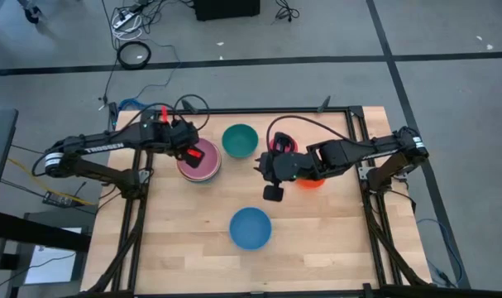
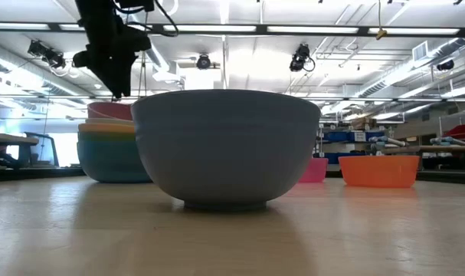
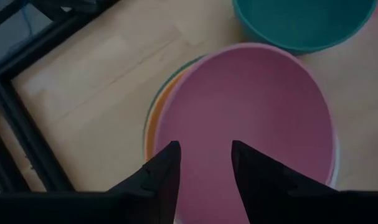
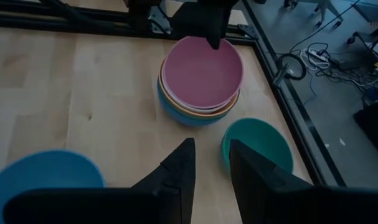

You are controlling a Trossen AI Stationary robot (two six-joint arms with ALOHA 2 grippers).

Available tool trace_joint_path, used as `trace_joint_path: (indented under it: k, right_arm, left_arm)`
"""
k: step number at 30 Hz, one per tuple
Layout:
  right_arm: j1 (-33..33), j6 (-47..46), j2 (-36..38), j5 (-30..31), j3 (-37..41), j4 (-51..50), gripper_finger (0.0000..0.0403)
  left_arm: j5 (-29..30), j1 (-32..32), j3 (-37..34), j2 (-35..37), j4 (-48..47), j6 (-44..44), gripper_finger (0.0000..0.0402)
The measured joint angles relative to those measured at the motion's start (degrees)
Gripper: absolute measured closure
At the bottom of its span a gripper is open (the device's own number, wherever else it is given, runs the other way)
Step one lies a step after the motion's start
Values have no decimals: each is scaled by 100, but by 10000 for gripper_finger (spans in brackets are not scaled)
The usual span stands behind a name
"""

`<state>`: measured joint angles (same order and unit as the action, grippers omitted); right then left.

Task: Nest bowls inside each other
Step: Stack the pink bowl on top of the white bowl

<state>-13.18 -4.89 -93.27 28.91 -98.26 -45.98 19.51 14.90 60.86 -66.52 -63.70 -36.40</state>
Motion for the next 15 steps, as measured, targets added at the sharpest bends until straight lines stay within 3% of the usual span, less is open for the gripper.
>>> trace_joint_path:
  k: [15]
  right_arm:
    - [58, 0, 0, -21, 0, 0, 316]
  left_arm:
    - [144, -7, -2, -77, -26, -26, 249]
